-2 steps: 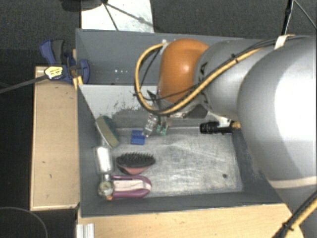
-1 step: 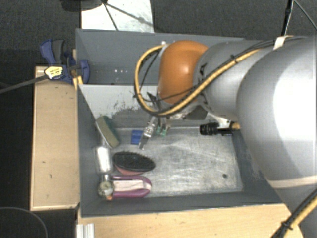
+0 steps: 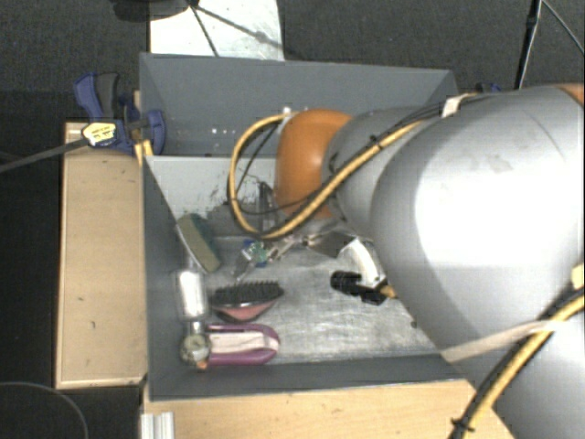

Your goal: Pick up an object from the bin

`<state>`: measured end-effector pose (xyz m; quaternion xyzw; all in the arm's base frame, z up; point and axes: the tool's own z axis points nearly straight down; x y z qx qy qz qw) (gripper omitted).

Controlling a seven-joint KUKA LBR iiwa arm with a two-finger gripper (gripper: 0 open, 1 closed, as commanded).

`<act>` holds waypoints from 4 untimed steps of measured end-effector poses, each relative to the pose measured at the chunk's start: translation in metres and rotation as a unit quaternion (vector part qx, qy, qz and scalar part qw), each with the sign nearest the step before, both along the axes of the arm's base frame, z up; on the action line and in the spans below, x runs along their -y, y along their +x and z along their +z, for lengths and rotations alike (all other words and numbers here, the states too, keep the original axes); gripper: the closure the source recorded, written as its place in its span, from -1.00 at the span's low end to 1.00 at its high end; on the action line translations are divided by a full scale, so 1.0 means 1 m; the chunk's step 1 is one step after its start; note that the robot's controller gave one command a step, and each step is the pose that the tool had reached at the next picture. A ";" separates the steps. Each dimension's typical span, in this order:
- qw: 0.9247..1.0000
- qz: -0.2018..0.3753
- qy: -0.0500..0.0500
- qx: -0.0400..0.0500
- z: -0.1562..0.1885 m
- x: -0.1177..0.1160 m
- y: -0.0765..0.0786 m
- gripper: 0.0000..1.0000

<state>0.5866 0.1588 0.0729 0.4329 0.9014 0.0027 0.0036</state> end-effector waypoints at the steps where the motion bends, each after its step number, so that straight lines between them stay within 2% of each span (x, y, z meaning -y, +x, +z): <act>1: 0.994 -0.111 0.000 -0.003 0.011 0.022 -0.005 -1.00; 2: 0.983 -0.181 -0.003 0.001 0.000 -0.029 -0.001 -1.00; 3: 0.984 -0.180 -0.001 0.002 0.002 -0.029 0.000 1.00; 4: 0.985 -0.173 0.002 -0.001 0.075 -0.032 -0.006 1.00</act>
Offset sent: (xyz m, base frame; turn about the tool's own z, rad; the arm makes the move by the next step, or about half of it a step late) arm -0.0051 -0.0224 0.0110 0.2251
